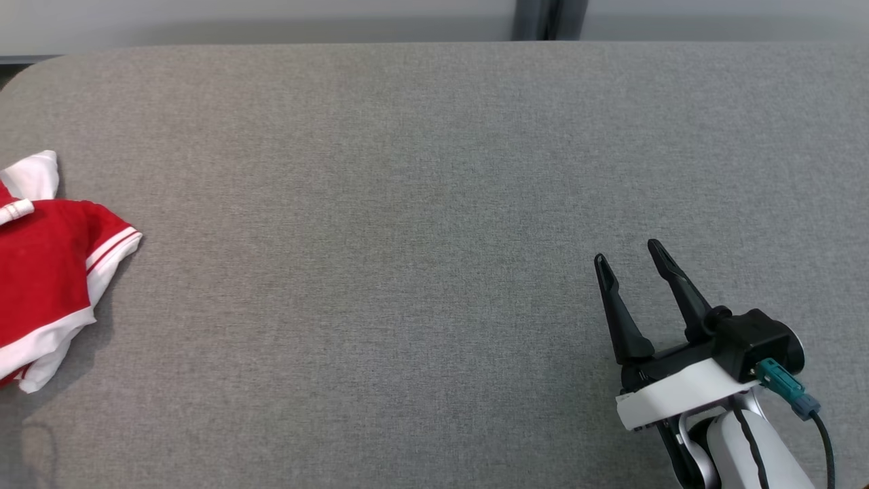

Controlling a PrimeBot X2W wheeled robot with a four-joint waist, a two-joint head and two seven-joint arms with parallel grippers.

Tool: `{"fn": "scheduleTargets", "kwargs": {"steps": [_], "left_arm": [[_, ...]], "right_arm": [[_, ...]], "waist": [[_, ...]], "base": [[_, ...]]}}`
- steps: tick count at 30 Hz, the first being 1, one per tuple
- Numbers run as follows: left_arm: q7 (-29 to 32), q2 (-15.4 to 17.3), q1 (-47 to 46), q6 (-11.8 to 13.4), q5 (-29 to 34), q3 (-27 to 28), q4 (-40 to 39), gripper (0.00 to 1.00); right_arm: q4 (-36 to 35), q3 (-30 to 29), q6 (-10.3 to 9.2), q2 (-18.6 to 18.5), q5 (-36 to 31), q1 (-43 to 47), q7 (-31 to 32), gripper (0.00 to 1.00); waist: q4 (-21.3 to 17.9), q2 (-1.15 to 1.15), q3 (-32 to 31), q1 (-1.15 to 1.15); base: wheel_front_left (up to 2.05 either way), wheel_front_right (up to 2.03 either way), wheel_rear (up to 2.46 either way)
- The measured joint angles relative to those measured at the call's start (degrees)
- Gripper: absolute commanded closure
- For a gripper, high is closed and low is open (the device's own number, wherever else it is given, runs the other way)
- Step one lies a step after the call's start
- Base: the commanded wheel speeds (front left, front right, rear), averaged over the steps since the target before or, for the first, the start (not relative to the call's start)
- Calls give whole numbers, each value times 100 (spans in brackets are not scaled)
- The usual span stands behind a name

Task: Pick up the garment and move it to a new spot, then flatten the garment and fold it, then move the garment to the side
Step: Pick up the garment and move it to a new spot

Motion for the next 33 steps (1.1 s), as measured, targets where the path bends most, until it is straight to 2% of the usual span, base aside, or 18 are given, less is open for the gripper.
{"fn": "scheduleTargets", "kwargs": {"steps": [6, 7, 8, 9, 10, 11, 22, 33], "left_arm": [[244, 49, -85, 0, -257, -263, 181, 0], [245, 66, -88, 0, -302, -298, 190, 16], [245, 97, -97, 0, -344, -343, 205, 42], [246, 124, -104, 0, -387, -386, 213, 54], [260, 146, -107, 0, -432, -441, 216, 80], [270, 162, -109, 0, -466, -489, 215, 100], [88, 310, -182, 0, -772, -984, 49, 100], [-236, 481, -320, 0, -959, -1427, -516, 100]], "right_arm": [[-48, -2, 0, 0, -2, -20, 1, 0], [-49, -3, 0, 1, -5, -20, 1, 0], [-52, 0, 1, 1, -5, -20, 1, 0], [-52, -3, 1, 0, -5, -20, 1, 0], [-53, 0, 0, 1, -7, -20, 0, 0], [-53, -7, 0, 1, -7, -20, 1, 0], [29, 7, 0, 1, 51, -20, 1, 0], [114, 15, 0, 2, 185, 74, 1, 0]], "waist": [[-100, 0, 108, 0], [-108, 0, 114, 0], [-117, 0, 118, 0], [-122, 0, 117, 0], [-123, 0, 112, 0], [-123, 0, 104, 0], [-65, 0, -50, 0], [-11, 0, -422, 0]], "base": [[0, 0, 0], [0, 0, 0], [0, 0, 0], [0, 0, 0], [0, 0, 0], [0, 0, 0], [0, 0, 0], [0, 0, 0]]}}
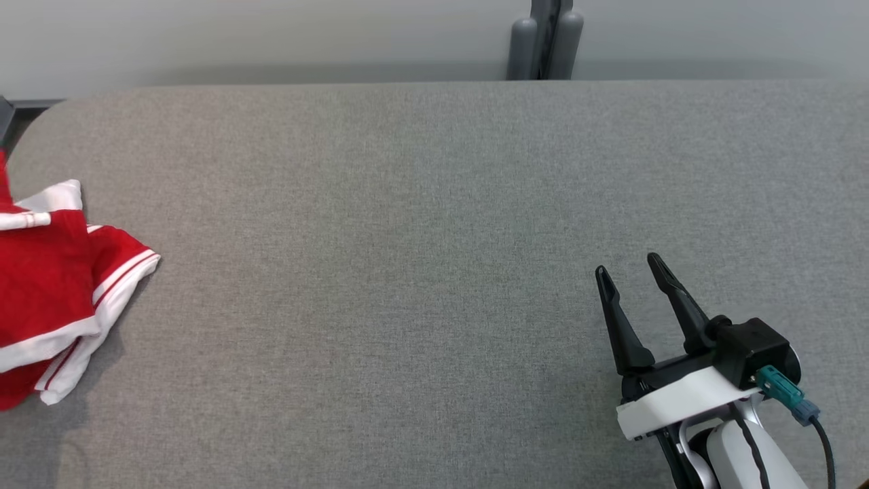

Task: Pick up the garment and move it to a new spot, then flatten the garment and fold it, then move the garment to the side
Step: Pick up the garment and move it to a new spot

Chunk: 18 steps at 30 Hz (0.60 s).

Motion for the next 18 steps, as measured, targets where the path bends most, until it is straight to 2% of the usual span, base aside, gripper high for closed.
{"fn": "scheduleTargets", "kwargs": {"steps": [10, 11, 18], "left_arm": [[-292, 101, -324, 0, 197, -525, -1279, 100], [-249, 99, -368, 0, 204, -632, -1593, 100], [-149, -22, -461, 3, 313, -918, -2449, 100]], "right_arm": [[101, -9, 0, 0, 140, 267, 0, 0], [104, -3, 0, 1, 180, 313, 0, 0], [90, 20, 0, 0, 236, 372, 0, 0]], "waist": [[-67, 0, -530, 0], [-115, 0, -627, 0], [-464, 0, -821, 0]], "base": [[0, 0, 0], [0, 0, 0], [0, 0, 0]]}}
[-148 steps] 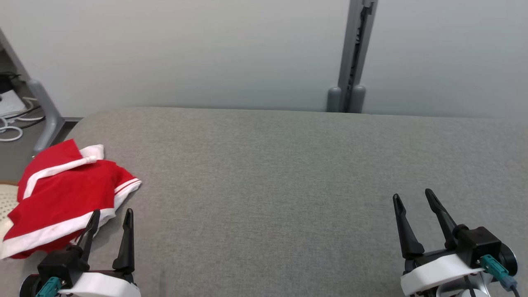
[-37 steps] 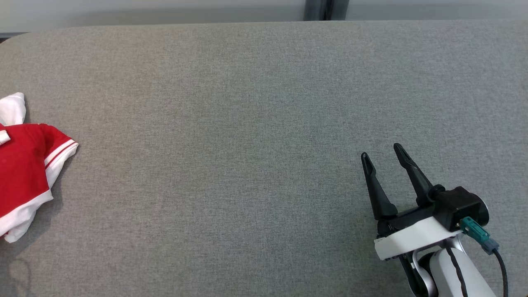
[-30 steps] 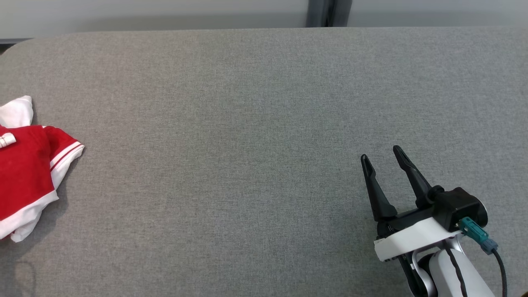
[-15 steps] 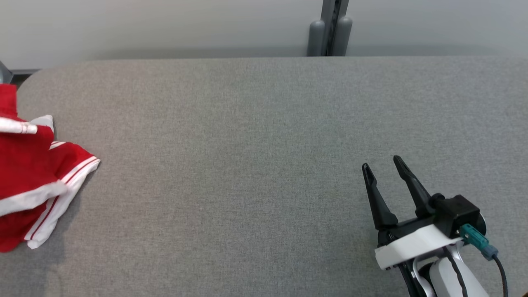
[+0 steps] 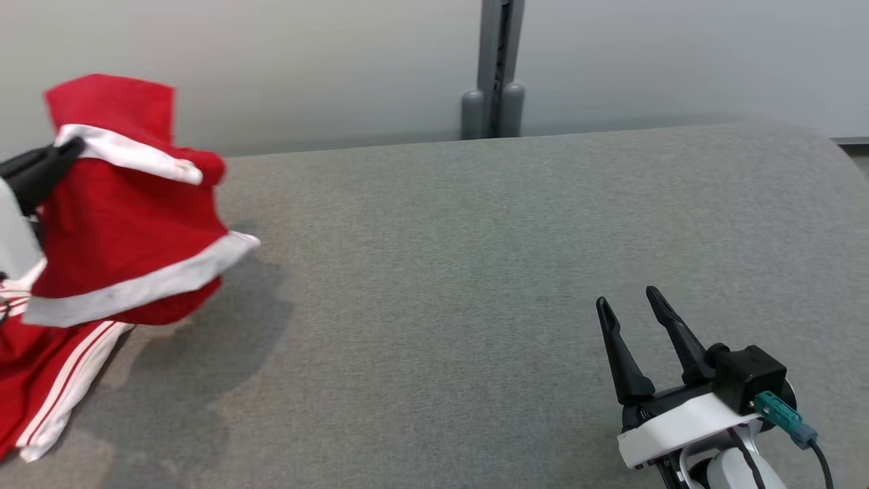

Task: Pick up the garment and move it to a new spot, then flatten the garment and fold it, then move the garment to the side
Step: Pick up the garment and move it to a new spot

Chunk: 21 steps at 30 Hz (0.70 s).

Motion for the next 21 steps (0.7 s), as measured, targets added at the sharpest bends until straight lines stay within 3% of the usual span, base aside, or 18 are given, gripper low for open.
{"fn": "scheduleTargets", "kwargs": {"steps": [10, 21], "left_arm": [[-22, -648, 541, 388, -24, -421, -875, 100], [-789, -1801, 1005, 604, -224, -548, -704, 100]], "right_arm": [[-55, 44, 0, -2, 34, 106, 0, 0], [-67, 153, 0, -7, 81, 87, 0, 0]], "waist": [[-616, 0, -20, 0], [-1135, 0, 159, 0]], "base": [[0, 0, 0], [0, 0, 0]]}}
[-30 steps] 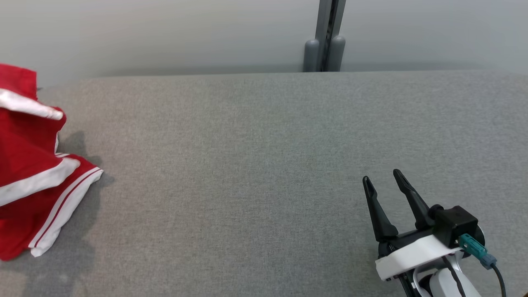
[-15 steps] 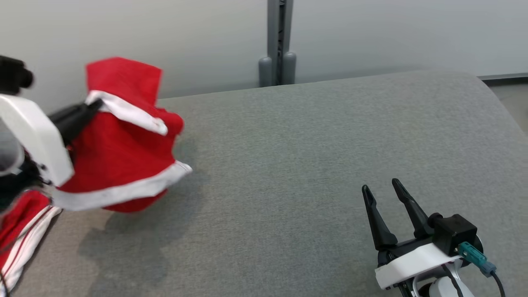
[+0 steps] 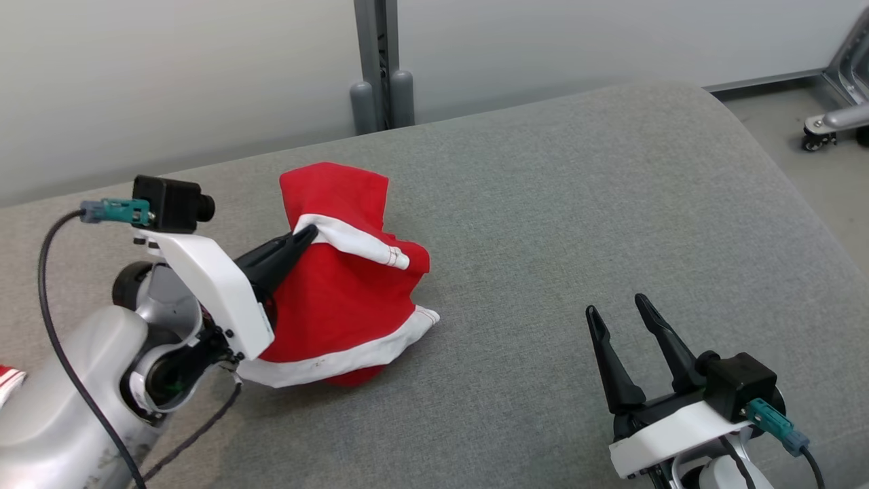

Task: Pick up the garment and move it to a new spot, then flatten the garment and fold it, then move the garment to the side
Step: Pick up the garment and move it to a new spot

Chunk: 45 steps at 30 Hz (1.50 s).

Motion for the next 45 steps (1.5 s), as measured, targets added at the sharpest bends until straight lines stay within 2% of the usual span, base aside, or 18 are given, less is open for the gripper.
{"fn": "scheduleTargets", "kwargs": {"steps": [7, 12, 14, 15, 17, 27, 33, 40, 45], "left_arm": [[-563, -664, 162, -25, 227, -241, 711, 100], [-893, -1256, 183, -291, 290, -436, 1335, 100], [-1010, -1362, 165, -358, 343, -492, 1585, 100], [-1049, -1399, 155, -375, 346, -498, 1709, 77], [-1173, -1461, 137, -431, 364, -506, 1897, 0], [-1610, -1461, -2, -566, 465, -564, 2091, 0], [-2060, -968, 54, -556, 668, -414, 1748, 0], [-2554, -358, 428, -190, 821, -116, 1122, 0], [-2864, -49, 862, 64, 812, 109, 692, 0]], "right_arm": [[-10, 18, 0, 2, -24, -7, 0, 0], [18, 65, 0, 3, -51, -53, -1, 0], [36, 100, 0, 2, -51, -79, 0, 0], [48, 98, 1, 1, -51, -85, -1, 0], [68, 90, 0, 7, -60, -88, 0, 0], [140, 0, 0, 4, -77, -26, -1, 0], [157, -82, 1, 5, -85, -23, 0, 0], [146, -188, 1, 5, -47, 54, 0, 0], [146, -288, 0, 5, -86, 113, -1, 0]], "waist": [[-141, 0, 151, 0], [-135, 0, 143, 0], [-126, 0, 130, 0], [-117, 0, 121, 0], [-83, 0, 97, 0], [247, 0, -53, 0], [484, 0, -170, 0], [744, 0, -250, 0], [912, 0, -277, 0]], "base": [[0, 0, 0], [0, 0, 0], [0, 0, 0], [0, 0, 0], [0, 0, 0], [0, 0, 0], [0, 0, 0], [0, 0, 0], [0, 0, 0]]}}
